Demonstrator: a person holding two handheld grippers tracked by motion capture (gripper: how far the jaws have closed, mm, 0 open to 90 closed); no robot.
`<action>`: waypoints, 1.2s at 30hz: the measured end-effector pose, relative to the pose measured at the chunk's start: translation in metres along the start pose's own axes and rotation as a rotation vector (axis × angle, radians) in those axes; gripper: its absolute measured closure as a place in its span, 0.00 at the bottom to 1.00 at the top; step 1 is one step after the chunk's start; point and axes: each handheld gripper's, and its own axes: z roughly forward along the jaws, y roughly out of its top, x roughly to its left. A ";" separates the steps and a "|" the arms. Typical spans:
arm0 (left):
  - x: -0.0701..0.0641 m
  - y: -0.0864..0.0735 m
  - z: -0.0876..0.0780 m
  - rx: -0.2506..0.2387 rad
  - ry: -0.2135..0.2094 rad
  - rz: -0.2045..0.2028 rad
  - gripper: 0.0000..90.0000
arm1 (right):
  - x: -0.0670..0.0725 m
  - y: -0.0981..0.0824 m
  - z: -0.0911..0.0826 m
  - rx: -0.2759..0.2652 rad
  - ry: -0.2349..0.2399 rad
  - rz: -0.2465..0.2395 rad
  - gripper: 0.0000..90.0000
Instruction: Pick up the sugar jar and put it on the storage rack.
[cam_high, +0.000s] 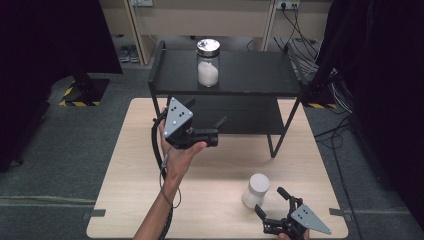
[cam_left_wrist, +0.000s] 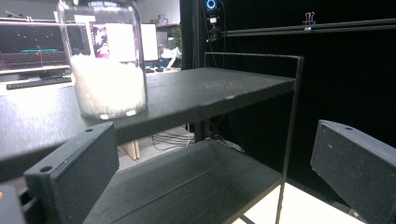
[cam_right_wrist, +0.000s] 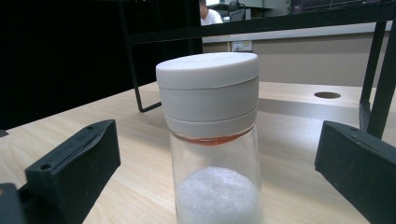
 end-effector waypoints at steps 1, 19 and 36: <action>-0.001 -0.003 -0.001 -0.004 -0.002 -0.002 0.00 | 0.000 0.000 0.000 0.000 0.000 0.000 0.00; -0.012 -0.060 -0.027 -0.018 -0.032 -0.017 0.00 | 0.000 0.000 0.000 0.002 0.000 -0.003 0.00; -0.018 -0.132 -0.049 -0.037 -0.052 -0.054 0.00 | 0.000 0.000 0.000 0.003 -0.001 -0.004 0.00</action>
